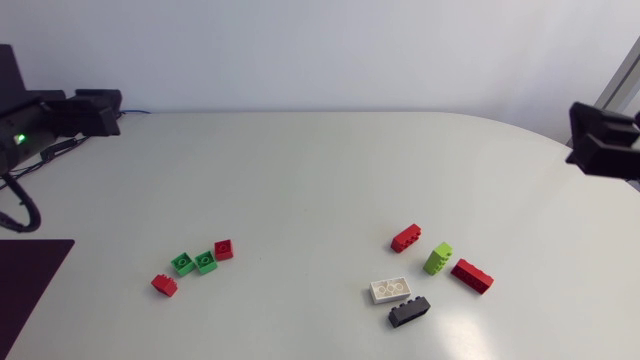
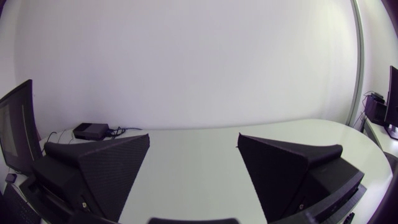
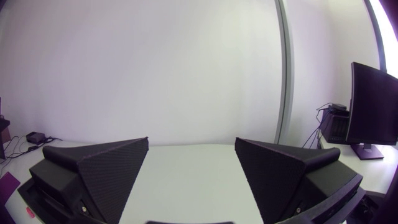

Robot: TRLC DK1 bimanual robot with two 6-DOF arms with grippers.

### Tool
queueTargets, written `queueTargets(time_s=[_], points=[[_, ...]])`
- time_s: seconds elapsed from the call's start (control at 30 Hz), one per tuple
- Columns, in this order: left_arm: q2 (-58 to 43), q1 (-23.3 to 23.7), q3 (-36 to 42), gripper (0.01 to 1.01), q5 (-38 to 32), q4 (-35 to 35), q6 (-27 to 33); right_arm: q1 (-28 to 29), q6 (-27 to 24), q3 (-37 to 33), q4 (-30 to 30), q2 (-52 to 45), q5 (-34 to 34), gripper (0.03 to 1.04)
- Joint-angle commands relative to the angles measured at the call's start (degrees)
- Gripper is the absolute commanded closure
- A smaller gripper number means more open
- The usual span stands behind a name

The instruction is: Sort duplo bricks by size, large to the right and small to the left

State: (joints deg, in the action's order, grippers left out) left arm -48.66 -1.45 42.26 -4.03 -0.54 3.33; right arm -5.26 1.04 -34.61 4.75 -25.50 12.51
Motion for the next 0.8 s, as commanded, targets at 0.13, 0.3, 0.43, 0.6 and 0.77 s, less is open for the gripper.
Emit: queueTargets(time_s=[0.13,0.3,0.43,0.6,0.77], points=[[17.64,0.14,-10.00,0.046,-3.61,4.49,-0.61,1.39,-2.36,7.45,2.54,20.49,2.52,0.06],[27.31,0.31,-15.54,0.046,-8.18,7.74,-0.26,2.71,-2.09,9.83,5.27,26.02,1.11,0.06],[36.10,0.49,-19.06,0.046,-9.94,8.09,2.20,3.06,-2.00,8.77,6.85,26.02,-0.03,0.06],[42.51,2.51,-21.69,0.046,-10.12,8.36,4.58,6.49,-2.00,7.63,7.38,26.02,-3.55,0.06],[46.38,4.27,-21.08,0.046,-10.29,8.01,4.58,11.41,0.98,6.40,9.66,26.02,-8.21,0.06]])
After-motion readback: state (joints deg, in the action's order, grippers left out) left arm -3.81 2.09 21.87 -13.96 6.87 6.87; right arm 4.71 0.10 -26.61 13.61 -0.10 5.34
